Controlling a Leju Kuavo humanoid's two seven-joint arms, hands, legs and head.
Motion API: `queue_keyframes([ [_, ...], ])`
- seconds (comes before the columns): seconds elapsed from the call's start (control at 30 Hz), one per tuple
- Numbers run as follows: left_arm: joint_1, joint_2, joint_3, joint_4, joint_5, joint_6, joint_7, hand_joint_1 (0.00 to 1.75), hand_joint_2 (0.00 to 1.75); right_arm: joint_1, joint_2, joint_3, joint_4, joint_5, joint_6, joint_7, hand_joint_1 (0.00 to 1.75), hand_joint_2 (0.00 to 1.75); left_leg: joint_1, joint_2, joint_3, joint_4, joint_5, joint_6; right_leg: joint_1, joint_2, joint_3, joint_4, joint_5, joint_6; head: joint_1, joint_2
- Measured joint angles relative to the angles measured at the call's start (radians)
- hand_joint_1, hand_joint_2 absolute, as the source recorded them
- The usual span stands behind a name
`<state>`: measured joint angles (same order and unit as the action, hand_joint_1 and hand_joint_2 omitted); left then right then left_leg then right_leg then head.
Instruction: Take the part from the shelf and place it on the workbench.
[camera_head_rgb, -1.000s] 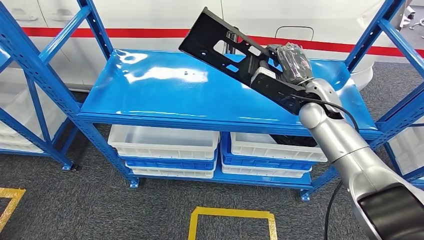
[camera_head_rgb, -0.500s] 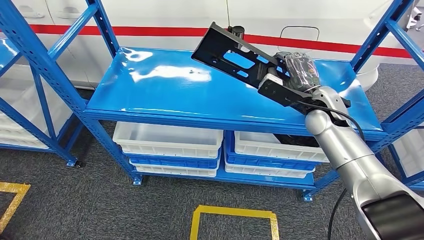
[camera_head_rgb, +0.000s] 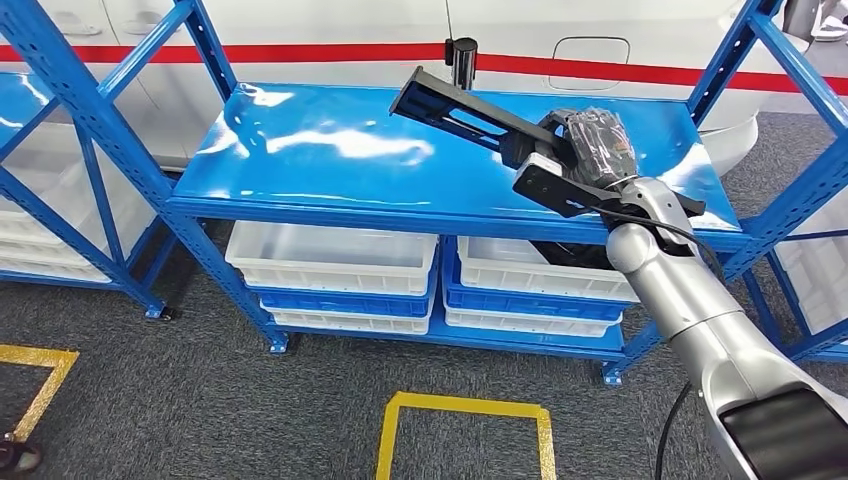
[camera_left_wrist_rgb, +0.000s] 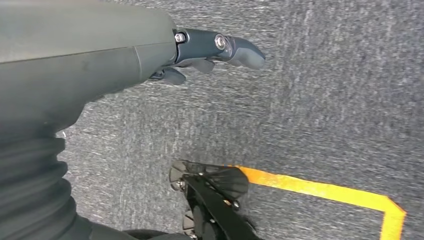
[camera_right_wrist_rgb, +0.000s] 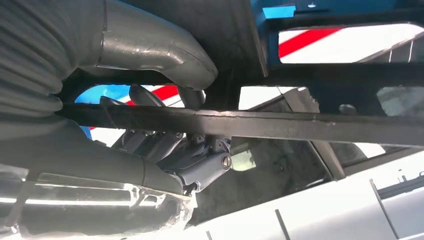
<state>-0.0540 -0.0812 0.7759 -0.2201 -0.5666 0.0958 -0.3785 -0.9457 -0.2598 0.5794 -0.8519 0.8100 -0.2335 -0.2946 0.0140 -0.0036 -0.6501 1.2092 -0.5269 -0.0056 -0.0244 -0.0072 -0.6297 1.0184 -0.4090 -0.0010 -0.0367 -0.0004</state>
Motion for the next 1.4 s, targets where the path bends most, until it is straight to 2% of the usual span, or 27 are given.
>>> queue_keyframes([
  [0.07,-0.002,0.001,-0.001,0.000,-0.001,0.000,-0.001,0.00,1.75,0.001,-0.002,-0.004,0.000,0.002,-0.004,-0.002,1.75,1.75,-0.003,0.000,0.091,-0.133,0.022,0.011,0.002,-0.002,-0.011,0.000,0.014,0.010,0.001,0.000],
  [0.1,-0.003,0.001,-0.001,0.000,-0.003,0.000,-0.001,0.00,1.75,0.001,-0.003,-0.006,0.000,0.002,-0.007,-0.004,1.75,1.75,-0.007,0.000,0.115,-0.173,0.022,0.018,0.003,-0.004,-0.014,-0.001,0.021,0.016,0.002,0.000],
  [0.17,-0.003,0.002,-0.001,0.000,-0.006,0.000,-0.002,0.00,1.75,0.004,-0.006,-0.009,0.000,0.002,-0.011,-0.006,1.75,1.75,-0.015,-0.002,0.116,-0.190,0.027,0.033,0.004,-0.007,-0.016,-0.006,0.036,0.030,0.002,0.000],
  [0.23,-0.003,0.002,-0.002,0.000,-0.009,0.000,-0.002,0.00,1.75,0.009,-0.010,-0.012,0.001,0.002,-0.012,-0.008,1.75,1.75,-0.012,0.001,0.108,-0.206,0.050,0.050,0.007,-0.007,-0.025,-0.004,0.037,0.038,0.000,0.000],
  [0.3,-0.006,0.001,-0.002,0.000,-0.011,-0.001,-0.002,0.00,1.75,0.013,-0.017,-0.015,0.001,0.003,-0.012,-0.009,1.75,1.75,-0.007,0.003,0.089,-0.219,0.082,0.066,0.011,-0.003,-0.056,0.059,-0.021,0.028,0.005,0.000],
  [0.37,-0.006,0.001,-0.002,0.000,-0.012,-0.001,-0.001,0.00,1.75,0.018,-0.023,-0.017,0.001,0.004,-0.012,-0.009,1.75,1.75,-0.010,0.004,0.059,-0.219,0.108,0.073,0.009,0.001,-0.094,0.187,-0.107,0.019,0.011,0.000],
  [0.4,-0.006,0.001,-0.002,0.000,-0.012,-0.001,-0.001,0.00,1.75,0.022,-0.025,-0.018,0.001,0.004,-0.012,-0.009,1.75,1.75,-0.010,0.004,0.043,-0.219,0.120,0.072,0.008,0.002,-0.103,0.241,-0.129,0.022,0.012,0.000],
  [0.43,-0.006,0.001,-0.002,0.001,-0.013,-0.001,-0.001,0.00,1.75,0.026,-0.026,-0.018,0.001,0.004,-0.011,-0.009,1.75,1.75,-0.011,0.004,0.027,-0.218,0.131,0.071,0.007,0.002,-0.097,0.268,-0.136,0.030,0.013,0.000],
  [0.47,-0.005,0.000,-0.002,0.001,-0.014,-0.002,-0.001,0.00,1.75,0.029,-0.027,-0.018,0.001,0.004,-0.011,-0.009,1.75,1.75,-0.011,0.004,0.012,-0.218,0.143,0.068,0.006,0.002,-0.072,0.256,-0.126,0.041,0.014,0.000],
  [0.53,-0.006,0.000,-0.002,0.001,-0.017,-0.002,-0.001,0.00,1.75,0.029,-0.028,-0.019,0.001,0.005,-0.011,-0.011,1.75,1.75,-0.011,0.003,-0.013,-0.216,0.164,0.060,0.002,0.002,0.026,0.132,-0.101,0.057,0.014,0.000],
  [0.6,-0.007,0.000,-0.002,0.001,-0.019,-0.003,-0.002,0.00,1.75,0.030,-0.029,-0.020,-0.001,0.006,-0.012,-0.014,1.75,1.75,-0.013,0.002,-0.029,-0.214,0.184,0.048,0.007,0.006,0.107,0.011,-0.100,0.051,0.013,0.000],
  [0.63,-0.007,0.000,-0.002,0.001,-0.020,-0.003,-0.002,0.00,1.75,0.030,-0.030,-0.021,-0.002,0.006,-0.012,-0.015,1.75,1.75,-0.015,0.000,-0.033,-0.213,0.192,0.043,0.011,0.008,0.121,-0.015,-0.105,0.043,0.013,0.000],
  [0.7,-0.006,0.001,-0.002,0.001,-0.020,-0.003,-0.003,0.00,1.75,0.031,-0.032,-0.021,-0.003,0.007,-0.012,-0.016,1.75,1.75,-0.016,-0.002,-0.039,-0.213,0.204,0.033,0.011,0.008,0.110,-0.017,-0.096,0.029,0.014,0.000],
  [0.73,-0.005,0.001,-0.002,0.001,-0.020,-0.003,-0.003,0.00,1.75,0.031,-0.031,-0.021,-0.003,0.007,-0.012,-0.016,1.75,1.75,-0.013,-0.003,-0.046,-0.207,0.196,0.028,0.007,0.006,0.103,-0.015,-0.088,0.019,0.013,0.000],
  [0.77,-0.003,0.002,-0.002,0.002,-0.020,-0.003,-0.003,0.00,1.75,0.030,-0.030,-0.021,-0.003,0.008,-0.013,-0.016,1.75,1.75,-0.011,-0.002,-0.057,-0.188,0.168,0.023,0.003,0.004,0.095,-0.015,-0.078,0.008,0.012,0.000],
  [0.83,-0.002,0.002,-0.002,0.003,-0.021,-0.003,-0.003,0.00,1.75,0.030,-0.027,-0.021,-0.003,0.010,-0.015,-0.015,1.75,1.75,-0.005,0.000,-0.088,-0.091,0.065,0.012,0.000,0.001,0.074,-0.014,-0.053,-0.007,0.011,0.000],
  [0.87,-0.002,0.002,-0.002,0.004,-0.022,-0.003,-0.003,0.00,1.75,0.031,-0.027,-0.021,-0.003,0.011,-0.016,-0.015,1.75,1.75,-0.003,0.000,-0.104,-0.023,0.015,0.007,0.001,0.001,0.060,-0.014,-0.042,-0.010,0.010,0.000],
  [0.9,-0.002,0.002,-0.002,0.004,-0.022,-0.003,-0.003,0.00,1.75,0.033,-0.027,-0.021,-0.003,0.012,-0.018,-0.014,1.75,1.75,-0.002,0.000,-0.114,0.040,-0.016,0.003,0.001,0.001,0.045,-0.013,-0.030,-0.009,0.010,0.000],
  [0.93,-0.002,0.003,-0.002,0.004,-0.022,-0.004,-0.003,0.00,1.75,0.036,-0.027,-0.021,-0.003,0.013,-0.019,-0.014,1.75,1.75,-0.001,0.001,-0.113,0.081,-0.023,0.001,0.002,0.001,0.031,-0.012,-0.020,-0.007,0.010,0.000],
  [0.97,-0.002,0.003,-0.002,0.004,-0.022,-0.005,-0.003,0.00,1.75,0.041,-0.028,-0.021,-0.003,0.013,-0.021,-0.014,1.75,1.75,0.000,0.001,-0.094,0.087,-0.011,0.001,0.002,0.001,0.018,-0.012,-0.009,-0.005,0.010,0.000],
  [1.0,-0.002,0.003,-0.002,0.004,-0.022,-0.007,-0.003,0.00,1.75,0.045,-0.029,-0.021,-0.003,0.013,-0.021,-0.014,1.75,1.75,0.000,0.001,-0.056,0.057,0.012,0.003,0.002,0.001,0.006,-0.011,0.001,-0.001,0.010,0.000],
  [1.07,-0.004,0.004,-0.002,0.004,-0.022,-0.010,-0.004,0.00,1.75,0.050,-0.033,-0.023,-0.007,0.013,-0.022,-0.014,1.75,1.75,-0.002,0.001,0.057,-0.082,0.032,0.011,0.004,0.001,-0.012,-0.010,0.018,0.008,0.009,0.000],
  [1.13,-0.006,0.005,-0.002,0.004,-0.022,-0.012,-0.004,0.00,1.75,0.051,-0.036,-0.025,-0.012,0.013,-0.023,-0.014,1.75,1.75,-0.008,-0.001,0.125,-0.182,0.022,0.023,0.006,-0.002,-0.018,-0.012,0.033,0.021,0.011,0.000],
  [1.23,-0.007,0.006,-0.002,0.005,-0.022,-0.012,-0.004,0.00,1.75,0.052,-0.039,-0.027,-0.017,0.014,-0.026,-0.012,1.75,1.75,-0.015,0.000,0.119,-0.206,0.040,0.045,0.008,-0.004,-0.022,-0.018,0.050,0.040,0.010,0.000],
  [1.3,-0.009,0.005,-0.002,0.006,-0.023,-0.013,-0.003,0.00,1.75,0.055,-0.044,-0.030,-0.020,0.016,-0.026,-0.010,1.75,1.75,-0.012,0.004,0.097,-0.215,0.070,0.064,0.011,-0.001,-0.049,0.025,0.004,0.033,0.013,0.000],
  [1.37,-0.010,0.005,-0.002,0.006,-0.024,-0.013,-0.002,0.00,1.75,0.058,-0.048,-0.033,-0.021,0.019,-0.026,-0.006,1.75,1.75,-0.012,0.005,0.067,-0.216,0.098,0.074,0.011,0.002,-0.090,0.150,-0.090,0.019,0.016,0.000],
  [1.4,-0.011,0.005,-0.002,0.006,-0.025,-0.014,-0.002,0.00,1.75,0.062,-0.050,-0.034,-0.022,0.020,-0.026,-0.006,1.75,1.75,-0.013,0.005,0.050,-0.215,0.111,0.074,0.010,0.002,-0.105,0.221,-0.125,0.019,0.017,0.000],
])
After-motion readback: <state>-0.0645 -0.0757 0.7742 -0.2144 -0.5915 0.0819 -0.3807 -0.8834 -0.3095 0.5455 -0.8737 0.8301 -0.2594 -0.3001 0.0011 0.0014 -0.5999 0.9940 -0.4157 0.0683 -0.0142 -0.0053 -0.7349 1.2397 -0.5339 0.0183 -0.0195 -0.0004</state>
